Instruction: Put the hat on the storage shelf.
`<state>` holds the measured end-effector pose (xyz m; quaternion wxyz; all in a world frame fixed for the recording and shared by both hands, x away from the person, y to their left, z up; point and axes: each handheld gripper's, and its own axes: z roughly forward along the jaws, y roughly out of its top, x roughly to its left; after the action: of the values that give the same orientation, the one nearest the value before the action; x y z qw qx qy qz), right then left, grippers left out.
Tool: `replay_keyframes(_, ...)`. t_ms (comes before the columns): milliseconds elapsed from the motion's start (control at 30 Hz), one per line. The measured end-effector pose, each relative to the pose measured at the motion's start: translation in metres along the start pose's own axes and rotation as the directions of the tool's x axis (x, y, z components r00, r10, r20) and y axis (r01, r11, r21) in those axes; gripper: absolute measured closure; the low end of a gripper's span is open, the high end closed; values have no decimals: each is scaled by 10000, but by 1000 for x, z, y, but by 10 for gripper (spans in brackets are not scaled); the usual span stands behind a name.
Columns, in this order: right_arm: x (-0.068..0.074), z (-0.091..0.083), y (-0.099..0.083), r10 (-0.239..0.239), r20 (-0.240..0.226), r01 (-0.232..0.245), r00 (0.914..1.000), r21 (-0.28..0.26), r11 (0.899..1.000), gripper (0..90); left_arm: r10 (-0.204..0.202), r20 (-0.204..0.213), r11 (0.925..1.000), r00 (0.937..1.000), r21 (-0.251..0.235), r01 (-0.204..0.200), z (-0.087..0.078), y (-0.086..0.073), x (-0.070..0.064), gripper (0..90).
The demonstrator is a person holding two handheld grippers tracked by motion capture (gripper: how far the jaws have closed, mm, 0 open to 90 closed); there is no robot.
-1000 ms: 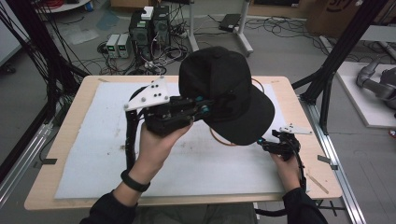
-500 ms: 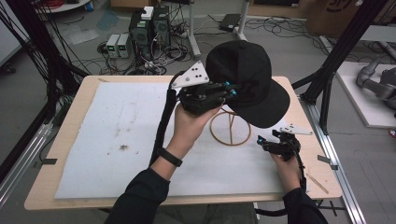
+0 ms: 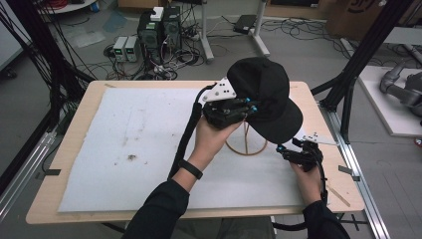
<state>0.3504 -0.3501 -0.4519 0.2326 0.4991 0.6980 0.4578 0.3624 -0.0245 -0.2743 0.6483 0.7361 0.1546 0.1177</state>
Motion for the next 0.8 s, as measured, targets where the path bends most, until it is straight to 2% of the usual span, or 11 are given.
replay_keyframes(133,1,0,0,-114,15,114,9999,71,9999,256,-221,-123,9997,9997,82,222,0,-10,4,835)
replay_keyframes(233,2,1,0,-195,0,195,9998,131,9997,287,-523,-227,9985,9984,-198,518,-3,-14,6,723)
replay_keyframes(267,4,4,1,-423,329,407,9986,472,9981,301,-614,-275,9979,9977,-223,608,-5,-15,7,703)
replay_keyframes(333,6,4,1,-573,215,560,9981,565,9968,301,-668,-331,9975,9972,-260,659,-10,-17,8,689)
replay_keyframes(400,8,4,1,-775,375,753,9963,567,9956,313,-709,-508,9968,9962,-410,688,-17,-19,7,620)
replay_keyframes(467,7,3,1,-627,272,610,9977,611,9963,321,-737,-645,9962,9952,-505,705,-27,-21,7,573)
replay_keyframes(500,4,1,0,-430,231,416,9988,594,9974,320,-715,-719,9963,9948,-529,678,-33,-22,7,520)
replay_keyframes(600,3,-1,-1,-240,215,227,9995,590,9980,319,-663,-969,9968,9931,-499,617,-52,-28,6,468)
replay_keyframes(667,2,-3,-1,-277,216,267,9994,461,9986,318,-569,-1244,9975,9906,-483,512,-67,-34,5,434)
replay_keyframes(733,3,-5,-2,-344,218,334,9992,455,9984,311,-251,-1711,9995,9849,-230,215,-82,-42,4,370)
replay_keyframes(800,3,-5,-2,-408,209,399,9989,425,9983,309,62,-2219,10000,9750,75,-46,-97,-53,3,354)
